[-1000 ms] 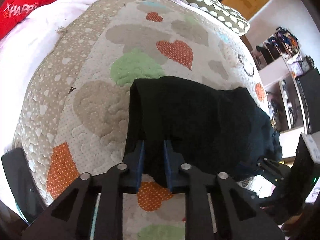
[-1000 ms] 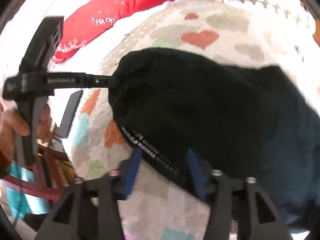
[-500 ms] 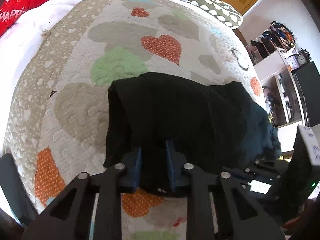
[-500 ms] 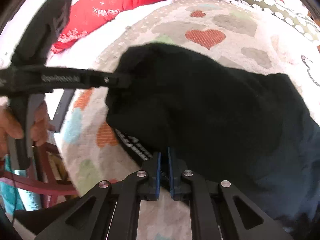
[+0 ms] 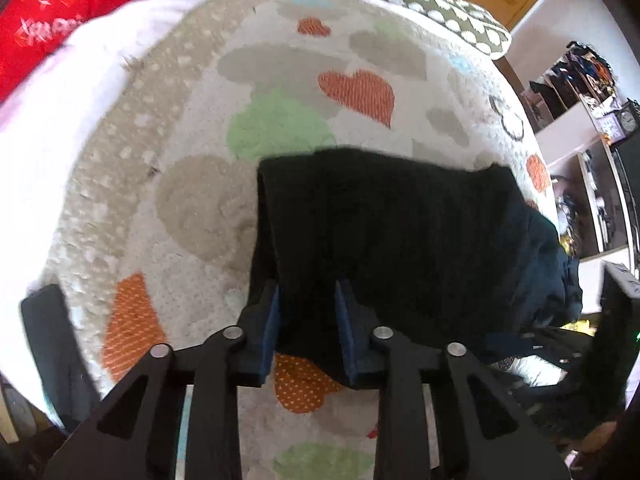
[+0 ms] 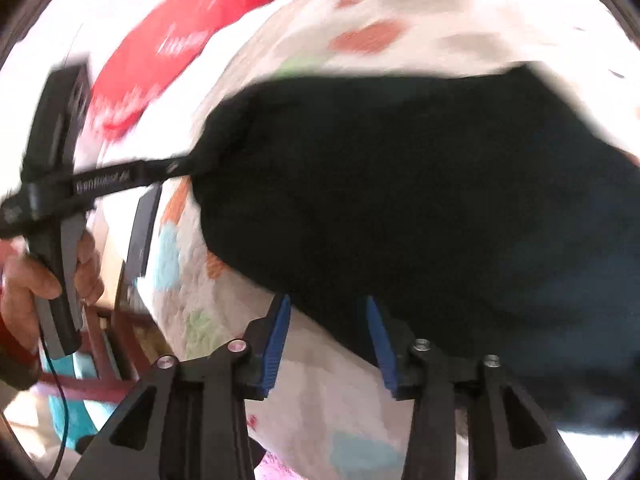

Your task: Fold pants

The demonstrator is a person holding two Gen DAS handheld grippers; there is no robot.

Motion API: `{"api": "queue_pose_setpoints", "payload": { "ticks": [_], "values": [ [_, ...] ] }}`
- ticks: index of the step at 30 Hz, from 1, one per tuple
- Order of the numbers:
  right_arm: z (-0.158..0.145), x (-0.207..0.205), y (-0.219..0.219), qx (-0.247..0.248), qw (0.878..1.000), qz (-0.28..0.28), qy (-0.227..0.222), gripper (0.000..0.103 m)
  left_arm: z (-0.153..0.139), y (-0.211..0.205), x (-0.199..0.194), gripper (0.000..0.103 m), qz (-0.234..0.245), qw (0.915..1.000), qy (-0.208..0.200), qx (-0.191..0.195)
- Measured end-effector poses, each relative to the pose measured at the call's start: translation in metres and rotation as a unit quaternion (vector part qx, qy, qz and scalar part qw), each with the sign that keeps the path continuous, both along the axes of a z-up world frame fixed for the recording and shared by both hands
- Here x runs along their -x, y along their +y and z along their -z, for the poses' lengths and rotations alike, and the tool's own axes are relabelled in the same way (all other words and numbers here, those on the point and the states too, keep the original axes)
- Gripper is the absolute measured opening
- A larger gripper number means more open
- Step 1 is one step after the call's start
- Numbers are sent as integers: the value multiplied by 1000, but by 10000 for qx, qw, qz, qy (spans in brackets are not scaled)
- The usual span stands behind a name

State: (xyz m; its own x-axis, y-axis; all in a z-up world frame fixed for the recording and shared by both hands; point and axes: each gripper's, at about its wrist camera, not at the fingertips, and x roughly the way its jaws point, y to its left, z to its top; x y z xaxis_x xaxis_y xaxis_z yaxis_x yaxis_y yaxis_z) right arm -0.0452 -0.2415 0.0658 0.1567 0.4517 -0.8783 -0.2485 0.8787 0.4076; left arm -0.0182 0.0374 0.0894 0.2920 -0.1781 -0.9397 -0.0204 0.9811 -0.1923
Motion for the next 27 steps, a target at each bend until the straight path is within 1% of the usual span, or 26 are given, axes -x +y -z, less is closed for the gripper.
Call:
{"api": "queue_pose_setpoints", "payload": {
  "ticks": [1,2,3,5,6,8,10,11,12,14,15,16,17,18,20,22,24,26,27],
  "values": [
    [-7,2,-22,89,9995,307,-58,44,-9,0,1,31,-55,9999,-90,-56],
    [-14,3,-47,268,9975,642,-122,45,-17,1,3,37,-90,9997,-206,-98],
    [-22,6,-78,530,9928,1047,-229,47,-25,0,4,45,-107,9993,-328,-152],
    [-34,10,-126,913,9809,1664,-420,48,-41,-6,4,50,-38,9979,-606,-243],
    [-40,12,-155,1187,9708,2017,-532,50,-47,-11,3,51,31,9971,-710,-271],
    [-44,14,-196,1608,9521,2516,-667,56,-54,-23,-2,52,218,9956,-851,-327],
    [-41,9,-231,1808,9374,2886,-723,57,-53,-39,-7,52,447,9943,-892,-367],
    [-38,6,-240,1842,9347,2947,-746,57,-50,-45,-9,52,535,9940,-869,-386],
    [-29,-2,-249,1840,9358,2930,-672,57,-46,-52,-12,52,628,9937,-833,-404],
    [-7,-16,-255,1805,9434,2757,-373,57,-37,-65,-15,52,793,9929,-785,-403],
    [5,-25,-254,1705,9499,2614,-187,53,-33,-71,-17,52,859,9926,-743,-426],
    [12,-26,-253,1632,9538,2522,-115,31,-28,-76,-17,52,920,9922,-697,-468],
    [15,-28,-251,1585,9567,2438,-107,16,-24,-81,-17,52,963,9919,-660,-501],
    [13,-29,-249,1607,9573,2395,-178,4,-20,-83,-16,52,985,9917,-623,-549],
    [1,-30,-253,1521,9551,2511,-405,4,-14,-85,-16,52,983,9917,-545,-625],
    [-9,-27,-263,1487,9480,2764,-532,4,-8,-81,-17,52,876,9929,-472,-658],
    [-7,-31,-279,1449,9393,3064,-525,4,-3,-74,-17,52,740,9942,-413,-657],
    [4,-33,-288,1401,9368,3183,-389,4,7,-65,-19,52,559,9958,-296,-664],
    [9,-35,-287,1468,9375,3137,-341,4,12,-61,-20,52,502,9964,-231,-649]
  ]
}}
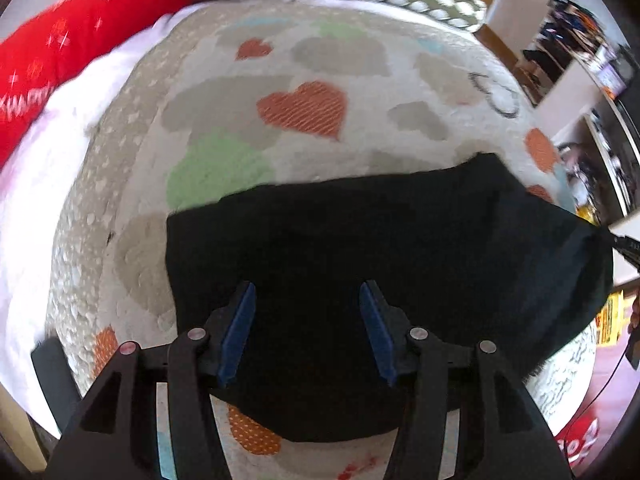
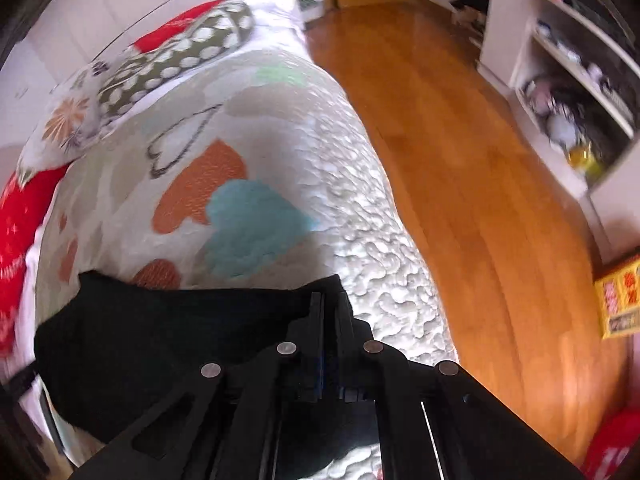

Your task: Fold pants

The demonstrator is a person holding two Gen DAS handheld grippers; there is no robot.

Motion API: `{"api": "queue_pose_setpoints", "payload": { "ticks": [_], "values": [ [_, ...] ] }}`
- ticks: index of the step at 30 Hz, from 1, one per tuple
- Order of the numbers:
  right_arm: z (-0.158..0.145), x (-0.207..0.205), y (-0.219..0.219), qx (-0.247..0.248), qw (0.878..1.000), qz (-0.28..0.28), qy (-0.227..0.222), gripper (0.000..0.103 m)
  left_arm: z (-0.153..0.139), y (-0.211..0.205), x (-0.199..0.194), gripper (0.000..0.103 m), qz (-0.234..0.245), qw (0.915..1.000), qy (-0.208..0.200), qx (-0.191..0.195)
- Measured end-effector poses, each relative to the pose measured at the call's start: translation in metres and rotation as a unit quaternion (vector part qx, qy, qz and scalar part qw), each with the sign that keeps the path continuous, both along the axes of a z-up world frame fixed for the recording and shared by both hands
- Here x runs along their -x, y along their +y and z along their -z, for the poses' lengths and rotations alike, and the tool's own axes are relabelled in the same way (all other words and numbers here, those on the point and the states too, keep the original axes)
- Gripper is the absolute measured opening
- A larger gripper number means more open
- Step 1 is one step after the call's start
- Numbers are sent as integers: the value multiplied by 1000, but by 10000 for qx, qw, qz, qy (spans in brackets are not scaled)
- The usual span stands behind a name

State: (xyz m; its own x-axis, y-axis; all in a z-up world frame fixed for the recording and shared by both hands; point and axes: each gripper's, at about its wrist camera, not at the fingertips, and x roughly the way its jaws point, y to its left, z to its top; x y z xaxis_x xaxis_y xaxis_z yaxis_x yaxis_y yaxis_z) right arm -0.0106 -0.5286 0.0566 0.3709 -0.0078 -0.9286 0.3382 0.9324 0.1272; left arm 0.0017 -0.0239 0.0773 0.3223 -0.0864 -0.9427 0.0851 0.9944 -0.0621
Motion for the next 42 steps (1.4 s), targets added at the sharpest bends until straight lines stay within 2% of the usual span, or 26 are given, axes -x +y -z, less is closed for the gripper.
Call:
{"api": "queue_pose_setpoints", "payload": {
  "ticks": [2,4,6,10,12,17,21,25,27,30,35,42],
  "values": [
    [20,-7,9,138,9993,-186,293,4,11,5,-1,52,-72,9999,111,27],
    [24,-10,13,288,9984,-265,405,9,18,5,-1,52,-40,9998,169,2],
    [15,-10,15,355,9984,-237,380,11,19,2,-2,53,5,9998,196,-76],
    [-16,-4,17,345,9991,-159,161,33,11,4,-3,54,-57,9997,223,17],
    [-33,0,23,256,9994,-233,33,39,6,6,-3,54,-106,9997,229,58],
    [-48,9,58,-48,9975,-706,-64,39,-14,9,-5,61,-185,9998,45,70],
    [-37,14,91,-213,9934,-1121,111,39,-22,10,-7,64,-195,9997,-60,104],
    [-22,12,110,-483,9905,-1242,343,39,-20,13,-6,64,-202,9998,-20,51],
    [-19,15,120,-443,9891,-1356,363,39,-20,16,-5,64,-235,9997,-14,47],
    [-16,18,128,-446,9883,-1410,385,43,-22,20,-3,64,-318,9995,-3,88],
    [-3,18,141,-441,9872,-1449,504,44,-20,25,-2,68,-403,9990,3,170],
    [20,23,147,-515,9862,-1335,829,46,7,37,1,69,-624,9975,258,187]
  ]
}}
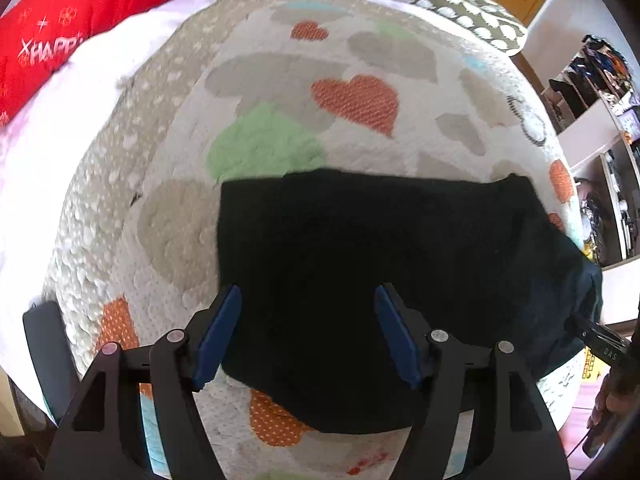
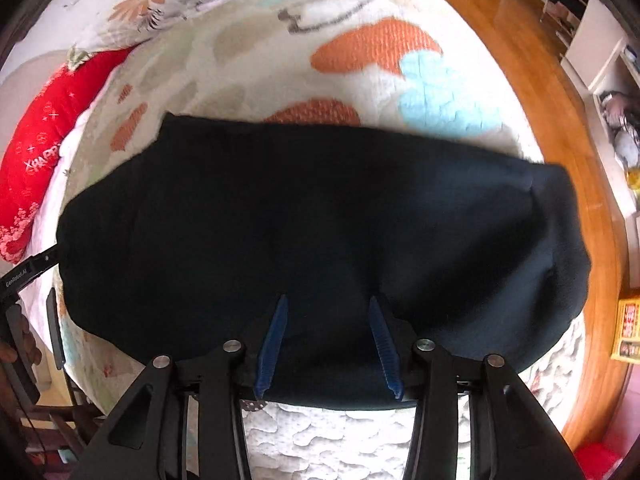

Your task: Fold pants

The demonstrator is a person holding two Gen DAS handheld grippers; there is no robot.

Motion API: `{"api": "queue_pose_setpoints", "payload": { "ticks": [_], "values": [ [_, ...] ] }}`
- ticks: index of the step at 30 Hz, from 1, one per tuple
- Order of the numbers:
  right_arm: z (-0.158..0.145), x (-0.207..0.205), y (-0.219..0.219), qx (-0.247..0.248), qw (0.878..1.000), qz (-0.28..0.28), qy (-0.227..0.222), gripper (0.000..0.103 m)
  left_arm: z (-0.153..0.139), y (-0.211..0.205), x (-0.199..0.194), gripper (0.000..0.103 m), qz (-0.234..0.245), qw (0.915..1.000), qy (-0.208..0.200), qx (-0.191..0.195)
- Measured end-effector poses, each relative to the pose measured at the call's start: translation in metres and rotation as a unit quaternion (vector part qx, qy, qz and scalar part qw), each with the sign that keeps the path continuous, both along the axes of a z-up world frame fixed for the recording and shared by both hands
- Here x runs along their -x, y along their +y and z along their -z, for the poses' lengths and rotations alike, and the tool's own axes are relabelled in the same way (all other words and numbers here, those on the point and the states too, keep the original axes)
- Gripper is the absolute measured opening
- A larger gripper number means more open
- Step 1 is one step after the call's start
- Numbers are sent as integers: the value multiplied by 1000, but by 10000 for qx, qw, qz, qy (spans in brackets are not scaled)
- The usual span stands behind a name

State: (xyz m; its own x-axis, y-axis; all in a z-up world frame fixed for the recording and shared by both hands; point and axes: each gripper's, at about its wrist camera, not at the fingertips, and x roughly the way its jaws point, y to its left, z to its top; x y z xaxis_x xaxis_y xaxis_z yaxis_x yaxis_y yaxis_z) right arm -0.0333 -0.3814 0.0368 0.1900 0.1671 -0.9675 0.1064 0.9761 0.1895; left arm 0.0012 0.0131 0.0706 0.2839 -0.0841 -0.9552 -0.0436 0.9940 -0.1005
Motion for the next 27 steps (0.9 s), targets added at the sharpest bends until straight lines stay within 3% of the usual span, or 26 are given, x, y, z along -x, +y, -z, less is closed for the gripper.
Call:
{"api": "queue_pose_setpoints", "payload": {
  "ticks": [5,10,19,27],
  "values": [
    [-6,2,-5,26,10000,17,-12,49,9,10,0,69,-74,9998,205,-44],
    [-15,5,-13,7,9999,119,-112,57,-6,5,0,70,20,9999,60,-78],
    [-12,11,-13,-37,9999,133,-10,57,-14,-4,-2,73,30,9999,23,-136],
    [-18,13,-10,-144,9998,114,-15,57,-39,-14,1,73,199,9994,-238,-119]
  ]
}}
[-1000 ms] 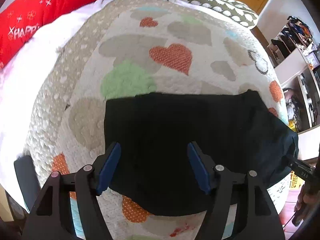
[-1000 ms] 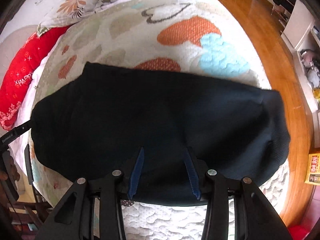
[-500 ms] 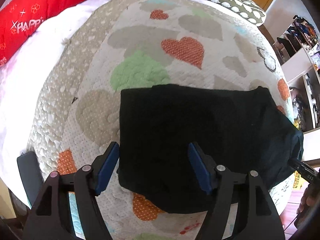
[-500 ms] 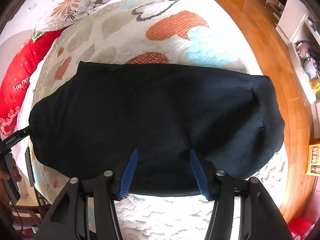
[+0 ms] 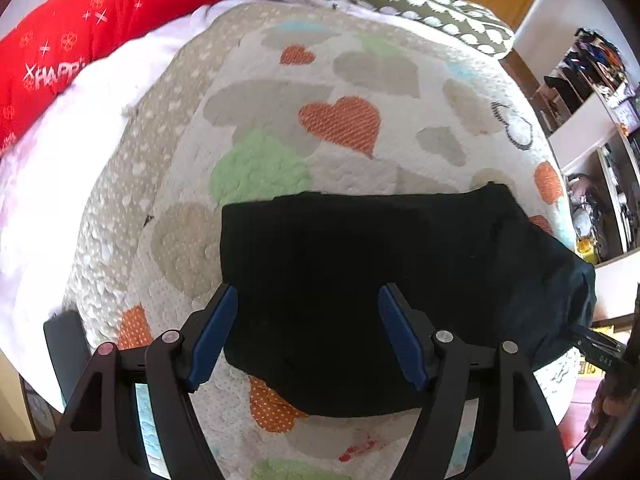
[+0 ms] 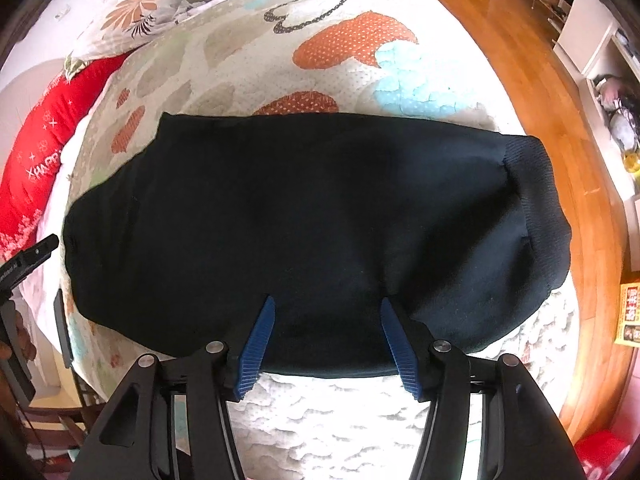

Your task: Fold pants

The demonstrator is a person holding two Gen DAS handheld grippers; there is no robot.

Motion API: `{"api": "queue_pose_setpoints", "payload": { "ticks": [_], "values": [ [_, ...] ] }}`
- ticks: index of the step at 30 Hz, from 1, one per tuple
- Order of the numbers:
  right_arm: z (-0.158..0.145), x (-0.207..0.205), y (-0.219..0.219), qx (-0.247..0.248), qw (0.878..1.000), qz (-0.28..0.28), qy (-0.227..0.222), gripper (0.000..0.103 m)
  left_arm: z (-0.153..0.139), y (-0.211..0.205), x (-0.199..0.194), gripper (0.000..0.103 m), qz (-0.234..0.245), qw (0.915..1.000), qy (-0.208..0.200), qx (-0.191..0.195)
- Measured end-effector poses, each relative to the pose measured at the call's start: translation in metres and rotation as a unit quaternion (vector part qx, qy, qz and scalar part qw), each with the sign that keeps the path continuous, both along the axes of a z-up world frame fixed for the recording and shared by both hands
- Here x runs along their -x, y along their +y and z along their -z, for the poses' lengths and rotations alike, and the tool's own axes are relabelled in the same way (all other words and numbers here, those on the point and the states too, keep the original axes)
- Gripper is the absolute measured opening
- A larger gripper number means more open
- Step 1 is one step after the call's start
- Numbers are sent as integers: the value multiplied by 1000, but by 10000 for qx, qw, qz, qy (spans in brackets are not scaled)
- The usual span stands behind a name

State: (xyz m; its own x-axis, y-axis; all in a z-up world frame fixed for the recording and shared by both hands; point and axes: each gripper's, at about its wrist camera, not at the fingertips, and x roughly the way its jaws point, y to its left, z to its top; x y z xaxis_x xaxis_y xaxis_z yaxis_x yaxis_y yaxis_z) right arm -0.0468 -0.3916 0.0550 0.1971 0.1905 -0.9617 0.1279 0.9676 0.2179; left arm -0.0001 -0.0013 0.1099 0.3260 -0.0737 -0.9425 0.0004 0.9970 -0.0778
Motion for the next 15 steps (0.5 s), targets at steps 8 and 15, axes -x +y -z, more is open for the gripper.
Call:
{"api": "queue_pose_setpoints", "payload": {
  "ticks": [8,15],
  "values": [
    [-11,-13,22,-98,9995,-248,-148,60,-10,-6,0,73,131,9999,-81,35],
    [-10,-5,14,-136,9997,-186,-56,64,-12,-21,-3,73,357,9993,-76,24]
  ]
}}
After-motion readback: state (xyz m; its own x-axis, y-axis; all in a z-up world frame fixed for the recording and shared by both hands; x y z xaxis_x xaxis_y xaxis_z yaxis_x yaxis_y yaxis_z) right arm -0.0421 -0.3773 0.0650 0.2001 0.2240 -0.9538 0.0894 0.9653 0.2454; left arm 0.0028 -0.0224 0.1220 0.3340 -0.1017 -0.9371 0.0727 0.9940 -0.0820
